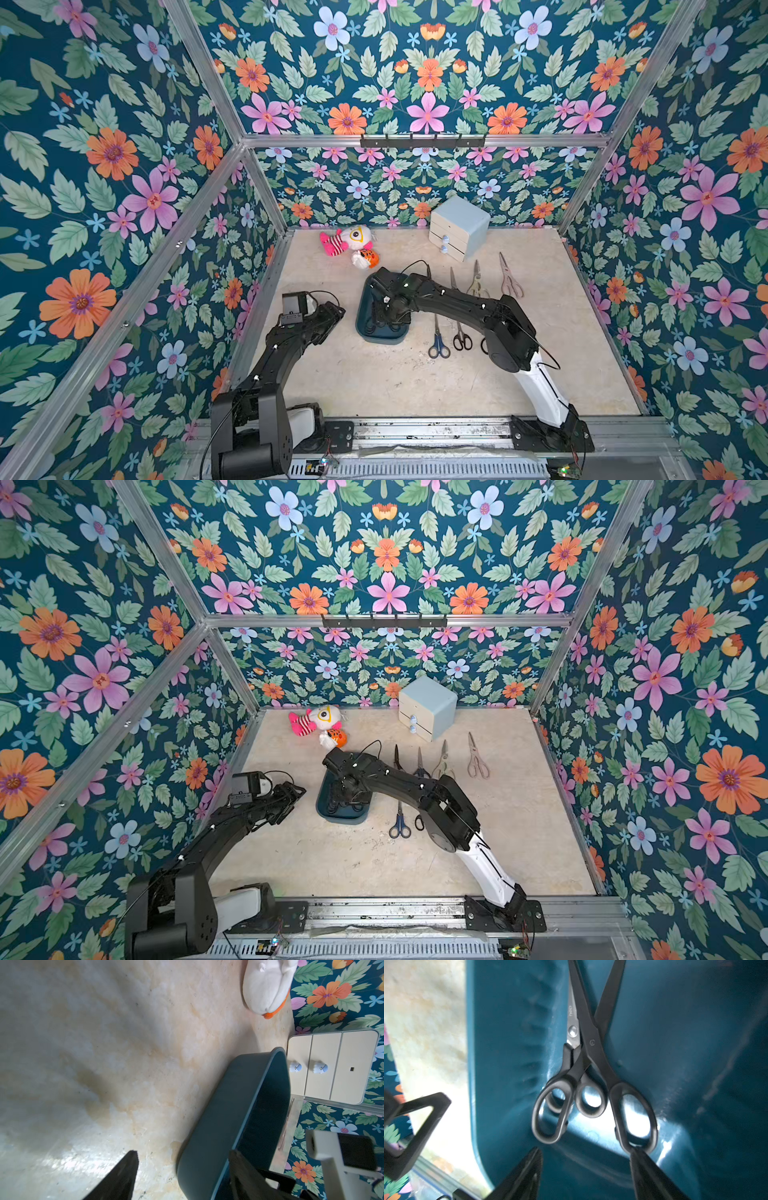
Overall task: Take the scissors out of the storage box
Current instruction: Pick up the scissors from the storage box.
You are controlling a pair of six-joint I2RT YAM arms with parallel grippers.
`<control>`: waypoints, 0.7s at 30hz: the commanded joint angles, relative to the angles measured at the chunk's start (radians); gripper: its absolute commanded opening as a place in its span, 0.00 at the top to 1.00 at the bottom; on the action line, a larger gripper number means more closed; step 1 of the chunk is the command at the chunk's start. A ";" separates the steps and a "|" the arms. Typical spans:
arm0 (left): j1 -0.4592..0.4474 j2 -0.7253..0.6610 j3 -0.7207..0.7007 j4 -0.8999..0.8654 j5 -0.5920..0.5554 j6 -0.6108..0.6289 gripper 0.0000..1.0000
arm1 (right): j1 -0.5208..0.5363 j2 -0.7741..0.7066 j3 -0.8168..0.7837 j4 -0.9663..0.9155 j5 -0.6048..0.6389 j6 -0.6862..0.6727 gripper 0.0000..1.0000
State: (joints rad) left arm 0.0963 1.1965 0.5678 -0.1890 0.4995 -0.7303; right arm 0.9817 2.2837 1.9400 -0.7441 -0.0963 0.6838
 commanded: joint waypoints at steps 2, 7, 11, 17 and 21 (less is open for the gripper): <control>0.001 0.003 0.012 -0.012 -0.003 0.022 0.27 | 0.001 0.021 0.010 -0.020 0.052 0.010 0.30; 0.002 0.005 0.015 -0.028 -0.004 0.029 0.26 | 0.002 0.072 0.073 -0.038 0.067 0.029 0.31; 0.002 0.000 0.012 -0.036 -0.006 0.037 0.26 | 0.002 0.092 0.103 -0.037 0.064 0.036 0.32; 0.001 -0.006 0.011 -0.044 -0.003 0.040 0.26 | 0.001 0.124 0.121 -0.050 0.060 0.043 0.32; 0.001 -0.009 0.010 -0.046 -0.002 0.043 0.27 | 0.003 0.150 0.147 -0.064 0.067 0.047 0.33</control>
State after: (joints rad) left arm 0.0971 1.1923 0.5785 -0.2276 0.4988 -0.7033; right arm 0.9825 2.4180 2.0766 -0.7734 -0.0452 0.7177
